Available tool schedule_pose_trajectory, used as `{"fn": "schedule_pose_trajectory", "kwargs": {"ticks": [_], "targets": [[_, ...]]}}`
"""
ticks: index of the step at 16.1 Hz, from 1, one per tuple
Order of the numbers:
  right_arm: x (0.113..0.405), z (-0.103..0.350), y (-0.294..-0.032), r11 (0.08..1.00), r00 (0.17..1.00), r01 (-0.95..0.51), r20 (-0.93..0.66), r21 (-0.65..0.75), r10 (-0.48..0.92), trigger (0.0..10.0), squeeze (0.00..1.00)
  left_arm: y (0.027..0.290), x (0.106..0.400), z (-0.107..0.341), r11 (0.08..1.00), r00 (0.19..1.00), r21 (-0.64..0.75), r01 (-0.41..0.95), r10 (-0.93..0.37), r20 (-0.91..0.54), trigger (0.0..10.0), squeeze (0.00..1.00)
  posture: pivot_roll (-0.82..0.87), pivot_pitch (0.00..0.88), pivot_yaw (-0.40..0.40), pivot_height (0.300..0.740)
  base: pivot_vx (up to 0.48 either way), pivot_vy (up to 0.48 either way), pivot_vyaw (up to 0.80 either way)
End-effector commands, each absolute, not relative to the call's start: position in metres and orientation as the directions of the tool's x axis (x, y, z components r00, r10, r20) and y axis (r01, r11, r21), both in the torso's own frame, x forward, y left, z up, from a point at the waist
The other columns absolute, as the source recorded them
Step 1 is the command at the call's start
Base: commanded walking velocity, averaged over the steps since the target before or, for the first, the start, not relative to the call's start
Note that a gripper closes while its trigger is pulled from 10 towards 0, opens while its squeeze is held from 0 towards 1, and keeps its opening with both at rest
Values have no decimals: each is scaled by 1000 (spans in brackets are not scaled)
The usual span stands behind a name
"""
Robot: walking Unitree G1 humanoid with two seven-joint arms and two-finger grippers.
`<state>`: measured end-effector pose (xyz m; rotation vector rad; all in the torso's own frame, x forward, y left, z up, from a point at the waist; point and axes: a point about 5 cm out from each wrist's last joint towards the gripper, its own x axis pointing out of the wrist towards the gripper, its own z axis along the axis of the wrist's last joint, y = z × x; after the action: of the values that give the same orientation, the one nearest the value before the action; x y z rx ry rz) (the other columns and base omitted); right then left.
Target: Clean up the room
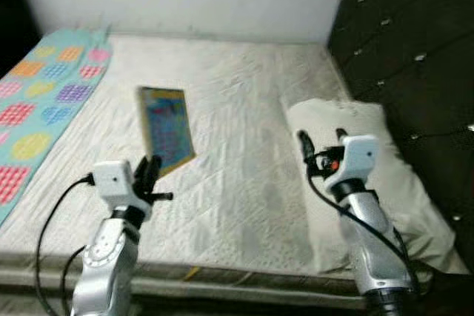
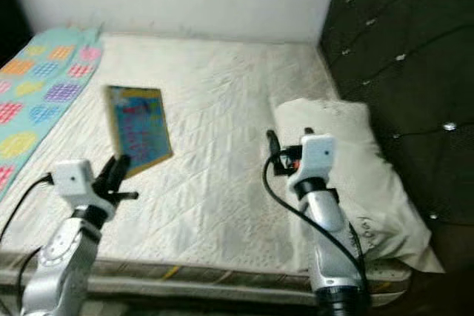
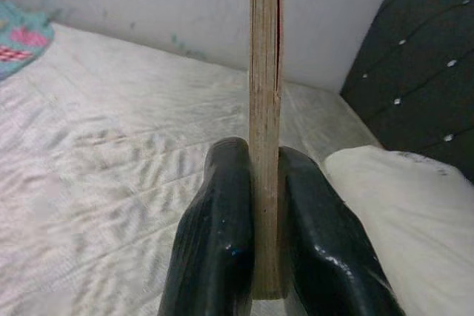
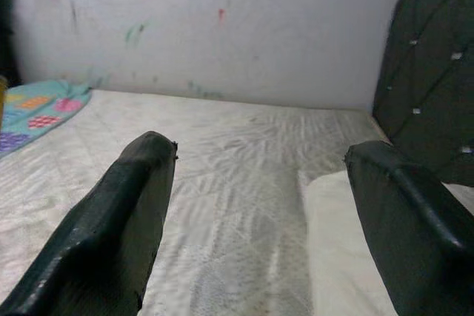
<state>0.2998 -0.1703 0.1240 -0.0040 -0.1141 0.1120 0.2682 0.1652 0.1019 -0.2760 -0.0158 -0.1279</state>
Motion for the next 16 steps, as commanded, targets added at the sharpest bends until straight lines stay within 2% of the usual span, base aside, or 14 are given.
{"fn": "schedule_pose_trajectory", "kwargs": {"ticks": [1,5,6,8,13,16], "targets": [[302,128,-171,995,987,-102,125,-5,102,10000,0,161,271,113,953,985,-254,166,-150,80,10000,0,-133,0,17,740,304,0,0],[303,130,-173,995,987,-97,127,-12,98,10000,0,160,272,113,952,985,-254,169,-154,78,10000,0,-137,0,17,740,305,0,0],[303,129,-176,995,988,-86,125,-50,92,10000,0,159,273,112,953,986,-255,165,-151,76,10000,0,-136,0,16,740,255,0,0],[301,116,-184,988,996,-52,58,-143,61,10000,0,160,273,112,957,989,-251,143,-130,68,10000,0,-135,0,15,740,0,0,0],[295,109,-191,991,999,-28,35,-128,33,10000,0,163,272,110,961,993,-249,117,-107,56,10000,0,-132,0,11,740,0,0,0],[298,110,-191,992,999,-25,30,-120,29,10000,0,162,274,109,959,996,-269,91,-83,39,10000,0,-135,0,8,740,0,0,-725]]}}
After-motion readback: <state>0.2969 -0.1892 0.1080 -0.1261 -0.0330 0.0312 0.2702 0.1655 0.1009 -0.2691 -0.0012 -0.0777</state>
